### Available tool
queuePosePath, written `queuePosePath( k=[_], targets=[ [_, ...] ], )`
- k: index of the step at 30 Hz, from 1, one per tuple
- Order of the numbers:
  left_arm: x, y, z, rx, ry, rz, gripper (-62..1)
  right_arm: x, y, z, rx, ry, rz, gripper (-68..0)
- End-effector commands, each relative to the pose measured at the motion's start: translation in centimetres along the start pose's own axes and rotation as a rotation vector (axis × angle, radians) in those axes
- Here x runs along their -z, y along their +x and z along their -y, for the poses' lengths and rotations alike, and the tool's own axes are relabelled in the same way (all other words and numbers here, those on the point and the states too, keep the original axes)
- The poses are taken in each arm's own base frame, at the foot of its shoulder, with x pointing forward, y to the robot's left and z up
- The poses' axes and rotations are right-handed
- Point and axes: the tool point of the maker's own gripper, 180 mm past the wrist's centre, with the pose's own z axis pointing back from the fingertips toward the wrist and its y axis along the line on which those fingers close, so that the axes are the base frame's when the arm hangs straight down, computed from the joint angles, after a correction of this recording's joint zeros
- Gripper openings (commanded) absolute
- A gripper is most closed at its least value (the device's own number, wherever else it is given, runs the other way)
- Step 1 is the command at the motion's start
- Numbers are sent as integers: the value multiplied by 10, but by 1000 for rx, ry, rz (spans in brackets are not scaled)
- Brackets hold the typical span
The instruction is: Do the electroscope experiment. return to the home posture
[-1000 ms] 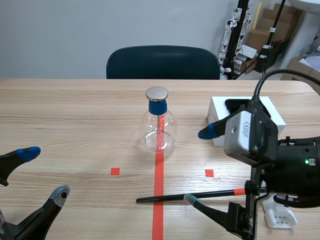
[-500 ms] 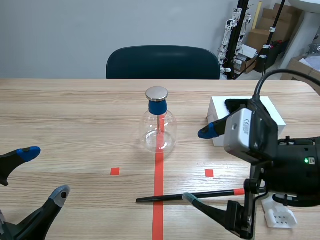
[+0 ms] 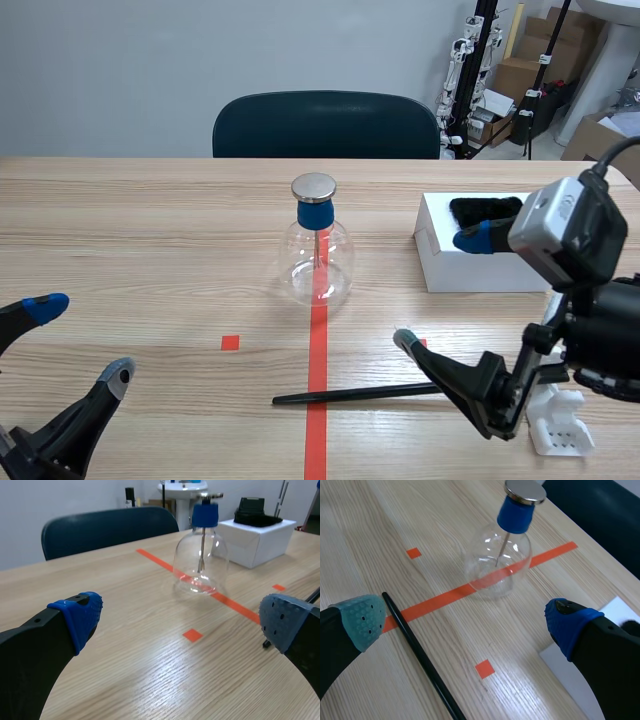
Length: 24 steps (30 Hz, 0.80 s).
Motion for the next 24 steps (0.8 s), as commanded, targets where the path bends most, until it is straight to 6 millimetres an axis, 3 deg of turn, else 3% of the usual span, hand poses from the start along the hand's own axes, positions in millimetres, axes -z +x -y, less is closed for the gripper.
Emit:
queuePosePath(
  k=[1, 11, 15, 24],
  targets=[
    [-1, 18, 2, 12, 3, 40, 14, -3, 4, 0, 2, 8, 12, -4],
    [2, 68, 44, 80, -80, 1, 14, -40, 29, 22, -23, -158, 39, -4],
    [-1, 83, 62, 55, -95, -5, 14, -47, 38, 17, -19, -163, 27, -4],
    [-5, 94, 93, -22, -126, -73, 14, -57, 51, 1, -5, -149, 19, -4]
  ],
)
